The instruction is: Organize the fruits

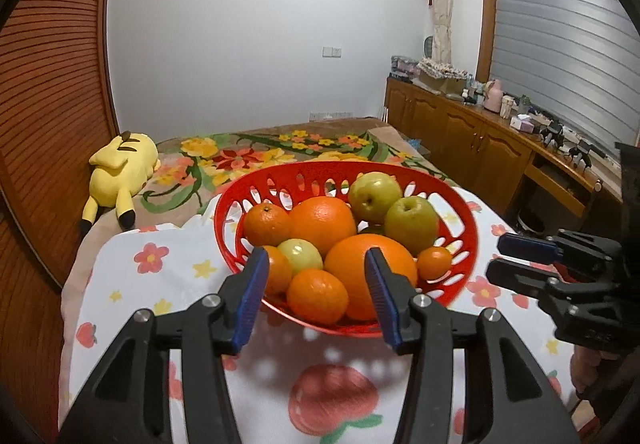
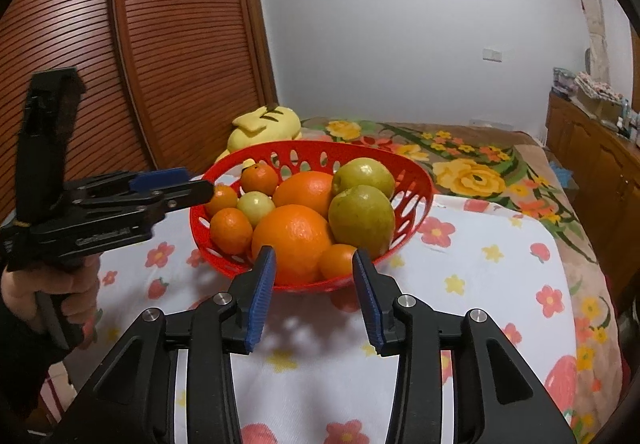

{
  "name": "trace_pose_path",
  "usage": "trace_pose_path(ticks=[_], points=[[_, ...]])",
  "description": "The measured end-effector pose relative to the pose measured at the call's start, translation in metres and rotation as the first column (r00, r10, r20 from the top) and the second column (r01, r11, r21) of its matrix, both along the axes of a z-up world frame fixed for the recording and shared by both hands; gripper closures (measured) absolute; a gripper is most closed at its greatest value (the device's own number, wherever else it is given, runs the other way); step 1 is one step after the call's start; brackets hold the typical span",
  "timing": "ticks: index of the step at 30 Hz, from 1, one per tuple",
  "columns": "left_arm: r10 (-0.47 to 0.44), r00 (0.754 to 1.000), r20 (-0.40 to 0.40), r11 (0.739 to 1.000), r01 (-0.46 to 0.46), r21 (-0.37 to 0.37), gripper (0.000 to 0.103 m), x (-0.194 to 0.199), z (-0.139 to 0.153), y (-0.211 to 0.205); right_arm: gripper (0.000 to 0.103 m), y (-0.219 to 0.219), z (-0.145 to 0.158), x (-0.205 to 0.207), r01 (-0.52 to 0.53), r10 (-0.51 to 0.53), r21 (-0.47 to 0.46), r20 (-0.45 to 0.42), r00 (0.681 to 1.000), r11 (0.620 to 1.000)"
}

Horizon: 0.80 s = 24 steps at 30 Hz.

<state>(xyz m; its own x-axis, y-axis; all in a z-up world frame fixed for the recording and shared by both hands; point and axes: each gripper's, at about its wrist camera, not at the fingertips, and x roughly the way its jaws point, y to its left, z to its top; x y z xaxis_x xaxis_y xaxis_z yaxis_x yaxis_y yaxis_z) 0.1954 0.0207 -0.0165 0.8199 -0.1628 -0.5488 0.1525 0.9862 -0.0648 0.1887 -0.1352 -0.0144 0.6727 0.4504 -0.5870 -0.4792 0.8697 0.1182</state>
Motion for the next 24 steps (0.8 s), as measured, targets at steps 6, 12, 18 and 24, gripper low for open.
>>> trace_pose_path(ticks=[6,12,18,24], points=[[0.002,1.000,0.028,1.000,-0.003,0.018,0.045,-0.018,0.003,-0.007,0.056,-0.009,-0.002,-0.006,0.039,-0.039,0.016,0.010,0.999,0.999],[0.017,0.998,0.063,1.000,-0.019,0.023,0.016,-0.027,0.004,-0.009,0.043,-0.011,-0.001,-0.012,0.092,-0.091,-0.006,0.055,0.994,0.996],[0.056,0.996,0.069,0.998,-0.058,0.028,0.011,-0.029,0.006,-0.003,0.021,-0.016,0.002,-0.015,0.152,-0.151,-0.002,0.098,0.984,0.988],[0.088,0.992,0.086,0.995,-0.091,0.034,0.011,-0.040,0.007,-0.002,0.013,-0.017,0.009,-0.019,0.175,-0.173,-0.004,0.127,0.977,0.985]])
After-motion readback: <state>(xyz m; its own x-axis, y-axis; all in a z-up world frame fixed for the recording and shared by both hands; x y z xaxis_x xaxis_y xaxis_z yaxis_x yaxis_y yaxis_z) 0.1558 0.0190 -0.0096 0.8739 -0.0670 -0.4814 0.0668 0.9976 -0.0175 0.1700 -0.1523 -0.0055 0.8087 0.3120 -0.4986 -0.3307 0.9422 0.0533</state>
